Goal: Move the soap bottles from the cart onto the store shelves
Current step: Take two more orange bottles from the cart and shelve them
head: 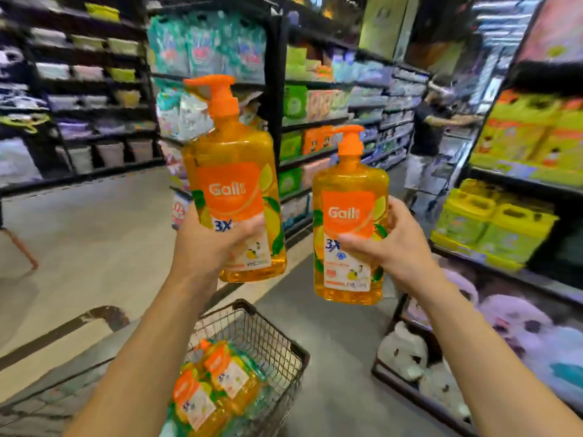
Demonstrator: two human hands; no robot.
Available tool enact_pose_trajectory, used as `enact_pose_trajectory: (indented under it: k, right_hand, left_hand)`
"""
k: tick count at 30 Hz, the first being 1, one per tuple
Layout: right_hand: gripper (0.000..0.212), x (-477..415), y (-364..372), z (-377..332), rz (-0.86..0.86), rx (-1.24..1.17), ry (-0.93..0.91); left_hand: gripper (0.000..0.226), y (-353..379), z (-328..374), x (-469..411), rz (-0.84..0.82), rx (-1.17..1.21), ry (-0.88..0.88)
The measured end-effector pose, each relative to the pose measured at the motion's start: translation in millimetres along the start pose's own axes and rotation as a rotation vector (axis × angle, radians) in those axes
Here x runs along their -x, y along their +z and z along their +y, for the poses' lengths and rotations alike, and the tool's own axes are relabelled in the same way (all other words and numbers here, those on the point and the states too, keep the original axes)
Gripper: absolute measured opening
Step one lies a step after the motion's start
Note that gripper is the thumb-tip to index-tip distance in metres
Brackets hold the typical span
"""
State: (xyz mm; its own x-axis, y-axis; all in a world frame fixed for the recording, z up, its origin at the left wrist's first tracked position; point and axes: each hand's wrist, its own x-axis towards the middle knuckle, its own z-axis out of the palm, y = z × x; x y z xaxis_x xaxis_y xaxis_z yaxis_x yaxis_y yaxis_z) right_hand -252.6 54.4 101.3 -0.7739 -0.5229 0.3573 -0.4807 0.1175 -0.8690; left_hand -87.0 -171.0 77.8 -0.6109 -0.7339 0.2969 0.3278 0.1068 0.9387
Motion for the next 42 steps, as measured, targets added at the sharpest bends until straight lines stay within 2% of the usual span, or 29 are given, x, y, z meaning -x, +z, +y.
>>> enact_pose_trajectory:
  k: [3,8,12,15,21,26,32,42]
  right_hand:
    - [0.084,21.0,-58.8,2.2,0.094,0.011,0.001]
    - [0.103,64.1,-166.2,6.2,0.246,0.07,-0.008]
    - [0.099,102.4,-249.9,9.5,0.34,0.121,-0.014]
    - [0.095,132.7,-303.7,10.8,0.395,0.155,-0.029]
    - [0.101,183.7,-393.1,15.3,0.531,0.204,-0.017]
    - [0.095,205.3,-449.4,24.7,0.628,0.237,0.009]
    - [0.091,203.9,-504.6,46.0,0.709,0.232,0.026]
    - [0.085,143.3,-595.0,101.4,0.81,0.273,0.075]
  left_hand:
    - [0.084,55.1,13.7,11.8,-0.102,-0.001,0.044]
    - [0.094,159.5,27.9,45.7,-0.232,0.038,0.111]
    - [0.087,239.4,31.6,80.2,-0.31,0.076,0.128]
    - [0.094,293.6,31.9,106.1,-0.339,0.106,0.148]
    - [0.106,390.6,32.4,147.4,-0.442,0.161,0.143]
    - [0.079,461.0,38.8,165.9,-0.527,0.156,0.175]
    - [0.11,532.8,23.4,163.4,-0.621,0.172,0.163]
    - [0.102,678.3,-18.4,122.0,-0.708,0.287,0.068]
